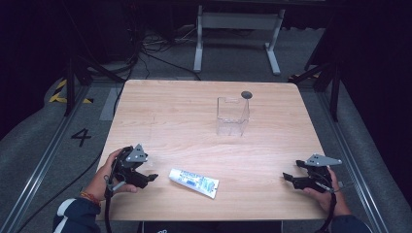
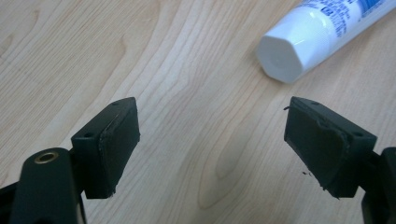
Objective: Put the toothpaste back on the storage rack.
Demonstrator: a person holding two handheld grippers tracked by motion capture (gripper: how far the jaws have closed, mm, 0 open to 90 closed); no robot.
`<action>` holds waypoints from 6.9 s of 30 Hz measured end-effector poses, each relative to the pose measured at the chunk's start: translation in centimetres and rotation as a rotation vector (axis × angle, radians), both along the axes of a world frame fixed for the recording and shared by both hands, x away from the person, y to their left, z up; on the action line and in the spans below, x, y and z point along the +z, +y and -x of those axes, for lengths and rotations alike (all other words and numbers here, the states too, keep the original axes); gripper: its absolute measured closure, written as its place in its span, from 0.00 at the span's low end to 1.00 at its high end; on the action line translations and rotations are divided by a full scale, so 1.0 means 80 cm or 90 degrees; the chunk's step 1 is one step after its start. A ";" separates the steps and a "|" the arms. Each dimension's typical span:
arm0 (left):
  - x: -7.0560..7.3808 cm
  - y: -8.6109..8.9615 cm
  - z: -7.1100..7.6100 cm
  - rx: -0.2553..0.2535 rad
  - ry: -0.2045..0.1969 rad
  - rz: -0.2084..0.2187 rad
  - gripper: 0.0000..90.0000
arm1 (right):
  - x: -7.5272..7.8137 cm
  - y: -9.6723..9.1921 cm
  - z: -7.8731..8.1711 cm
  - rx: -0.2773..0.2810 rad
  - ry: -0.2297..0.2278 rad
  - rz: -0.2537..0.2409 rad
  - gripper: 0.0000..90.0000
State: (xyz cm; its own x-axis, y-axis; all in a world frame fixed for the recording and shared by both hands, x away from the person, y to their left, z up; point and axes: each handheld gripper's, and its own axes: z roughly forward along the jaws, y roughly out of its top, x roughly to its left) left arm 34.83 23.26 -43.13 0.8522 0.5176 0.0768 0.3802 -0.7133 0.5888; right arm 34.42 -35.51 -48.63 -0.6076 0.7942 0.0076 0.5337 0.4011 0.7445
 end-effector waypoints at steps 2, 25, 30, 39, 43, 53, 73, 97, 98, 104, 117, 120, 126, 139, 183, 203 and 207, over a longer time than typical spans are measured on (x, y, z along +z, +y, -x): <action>0.002 -0.005 0.001 -0.011 0.000 -0.002 0.21 | 0.000 0.000 0.000 0.000 0.000 0.001 0.23; 0.018 -0.094 0.000 -0.158 0.009 -0.046 0.21 | 0.000 0.000 0.000 0.000 0.000 0.001 0.23; 0.015 -0.109 -0.001 -0.177 0.014 -0.058 0.21 | 0.000 0.000 0.000 0.000 0.000 0.001 0.23; 0.004 -0.136 -0.004 -0.220 0.031 -0.072 0.23 | 0.000 0.000 0.000 0.000 0.000 0.001 0.23; 0.000 -0.146 -0.005 -0.238 0.042 -0.080 0.24 | 0.000 0.000 0.000 0.000 0.000 0.000 0.23; -0.012 -0.166 -0.007 -0.265 0.062 -0.094 0.25 | 0.000 0.000 0.000 0.000 0.000 0.000 0.23; -0.030 -0.199 -0.013 -0.305 0.089 -0.113 0.28 | 0.000 0.000 0.000 0.001 0.000 0.001 0.23; -0.016 -0.201 -0.017 -0.299 0.106 -0.148 0.59 | 0.000 0.000 0.000 0.000 0.000 0.001 0.23; -0.015 -0.201 -0.016 -0.295 0.103 -0.149 0.61 | 0.000 0.000 0.000 0.000 0.000 0.001 0.23; -0.011 -0.190 -0.014 -0.259 0.072 -0.120 0.67 | 0.000 0.000 0.000 0.001 0.000 0.001 0.23; 0.000 -0.154 -0.022 -0.181 0.040 -0.017 0.72 | 0.000 0.000 0.000 0.001 -0.001 0.001 0.23; 0.001 -0.151 -0.022 -0.173 0.031 -0.002 0.73 | 0.000 0.000 0.000 0.001 -0.001 0.001 0.23; 0.003 -0.146 -0.024 -0.159 0.027 0.019 0.74 | 0.000 0.000 0.000 0.001 -0.001 0.001 0.23; 0.011 -0.133 -0.025 -0.138 0.002 0.064 0.77 | 0.000 0.000 0.000 0.001 -0.001 0.001 0.23; 0.094 -0.155 -0.080 -0.081 -0.122 0.278 0.78 | 0.000 0.000 0.000 0.001 0.000 0.001 0.23; 0.134 -0.197 -0.142 -0.075 -0.140 0.318 0.79 | 0.000 0.000 0.000 0.001 0.000 0.001 0.23; 0.135 -0.203 -0.156 -0.068 -0.133 0.334 0.79 | 0.000 0.000 0.000 0.001 0.000 0.000 0.23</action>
